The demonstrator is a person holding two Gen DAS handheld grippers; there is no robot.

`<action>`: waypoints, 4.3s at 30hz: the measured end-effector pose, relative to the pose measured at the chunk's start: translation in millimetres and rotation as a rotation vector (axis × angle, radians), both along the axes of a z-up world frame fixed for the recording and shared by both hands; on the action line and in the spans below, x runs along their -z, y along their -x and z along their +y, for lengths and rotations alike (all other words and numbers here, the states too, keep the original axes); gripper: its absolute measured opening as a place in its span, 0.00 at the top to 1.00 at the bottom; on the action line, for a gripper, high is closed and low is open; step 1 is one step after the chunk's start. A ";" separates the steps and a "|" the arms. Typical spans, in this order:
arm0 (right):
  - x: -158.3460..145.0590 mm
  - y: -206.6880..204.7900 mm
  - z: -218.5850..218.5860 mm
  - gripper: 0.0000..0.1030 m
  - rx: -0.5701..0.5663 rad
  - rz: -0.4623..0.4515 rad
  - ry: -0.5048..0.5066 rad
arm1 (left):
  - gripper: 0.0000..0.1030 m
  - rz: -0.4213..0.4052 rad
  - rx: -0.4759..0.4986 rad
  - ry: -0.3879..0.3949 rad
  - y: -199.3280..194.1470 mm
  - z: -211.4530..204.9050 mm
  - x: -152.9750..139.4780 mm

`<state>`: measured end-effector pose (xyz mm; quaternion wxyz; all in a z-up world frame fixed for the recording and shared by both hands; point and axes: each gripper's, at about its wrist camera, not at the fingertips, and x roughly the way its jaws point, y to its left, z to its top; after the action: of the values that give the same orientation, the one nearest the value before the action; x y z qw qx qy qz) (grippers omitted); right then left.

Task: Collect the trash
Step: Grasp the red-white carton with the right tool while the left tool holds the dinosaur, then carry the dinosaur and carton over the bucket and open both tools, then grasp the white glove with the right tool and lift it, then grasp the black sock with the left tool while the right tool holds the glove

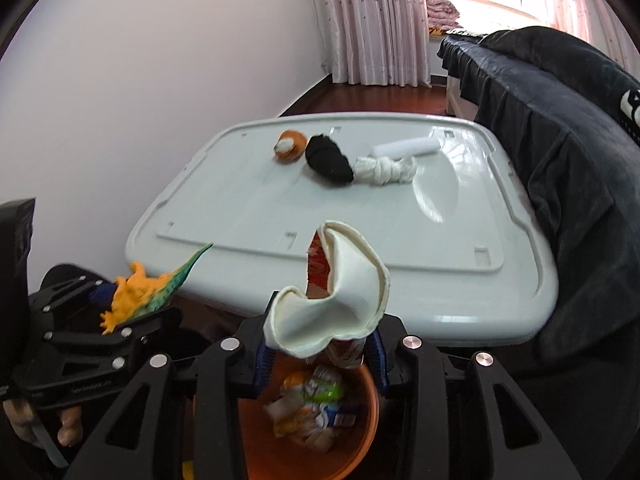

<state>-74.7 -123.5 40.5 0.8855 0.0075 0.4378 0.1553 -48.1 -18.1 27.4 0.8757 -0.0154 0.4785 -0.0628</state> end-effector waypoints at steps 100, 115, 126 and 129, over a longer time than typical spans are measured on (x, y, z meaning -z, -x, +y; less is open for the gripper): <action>94.5 -287.3 35.6 0.48 -0.562 0.150 0.444 | 0.28 0.042 -0.017 0.027 -65.7 4.2 59.3; 46.4 -220.4 -28.7 0.63 -0.058 0.196 0.138 | 0.28 0.020 -0.048 0.037 -66.8 7.6 48.4; 33.6 -123.1 -72.6 0.63 0.201 0.083 -0.024 | 0.29 0.038 -0.165 0.039 -149.2 -12.3 30.2; 31.9 -126.0 -78.7 0.63 0.230 0.061 -0.045 | 0.29 0.034 -0.208 0.069 -186.2 -21.5 22.4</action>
<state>51.3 -202.2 8.5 0.8833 0.0823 0.4573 0.0623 138.1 -39.6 5.0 0.8682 -0.0961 0.4866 0.0122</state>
